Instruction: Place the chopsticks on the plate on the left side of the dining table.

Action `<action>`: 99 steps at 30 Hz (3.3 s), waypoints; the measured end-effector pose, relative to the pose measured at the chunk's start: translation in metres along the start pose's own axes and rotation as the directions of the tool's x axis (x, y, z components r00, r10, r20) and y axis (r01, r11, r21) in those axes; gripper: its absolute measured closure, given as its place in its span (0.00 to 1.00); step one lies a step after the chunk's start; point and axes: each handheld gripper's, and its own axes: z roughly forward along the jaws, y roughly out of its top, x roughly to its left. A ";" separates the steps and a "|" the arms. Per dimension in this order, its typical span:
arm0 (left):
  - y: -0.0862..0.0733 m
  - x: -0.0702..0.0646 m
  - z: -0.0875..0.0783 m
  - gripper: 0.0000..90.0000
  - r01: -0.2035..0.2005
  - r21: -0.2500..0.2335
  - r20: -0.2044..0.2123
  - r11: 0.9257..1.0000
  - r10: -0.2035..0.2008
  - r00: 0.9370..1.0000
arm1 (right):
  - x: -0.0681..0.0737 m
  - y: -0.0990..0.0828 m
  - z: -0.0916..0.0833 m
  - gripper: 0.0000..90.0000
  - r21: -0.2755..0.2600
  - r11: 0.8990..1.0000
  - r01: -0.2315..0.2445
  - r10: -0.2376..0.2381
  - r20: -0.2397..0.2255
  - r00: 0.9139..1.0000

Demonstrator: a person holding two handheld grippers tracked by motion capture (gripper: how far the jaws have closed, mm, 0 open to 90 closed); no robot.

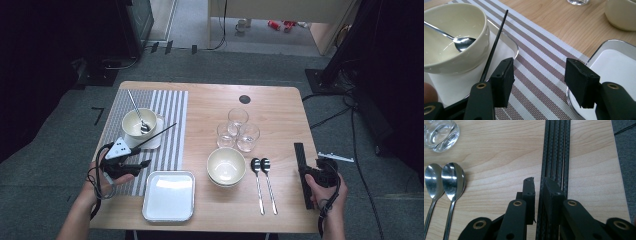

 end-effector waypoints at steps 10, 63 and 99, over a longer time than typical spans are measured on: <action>0.000 -0.001 0.001 0.46 -0.001 0.006 -0.002 1.000 0.001 1.000 | -0.002 -0.001 0.001 0.88 0.010 1.000 -0.001 0.002 -0.012 1.000; 0.000 -0.004 0.005 0.46 -0.011 0.015 0.006 1.000 0.011 1.000 | 0.054 -0.013 0.014 0.96 0.067 0.964 0.256 -0.262 0.096 0.960; 0.022 -0.007 0.006 0.47 -0.046 -0.009 0.018 0.999 0.046 0.999 | 0.060 0.042 -0.043 0.97 -0.065 0.963 0.260 -0.262 -0.027 0.965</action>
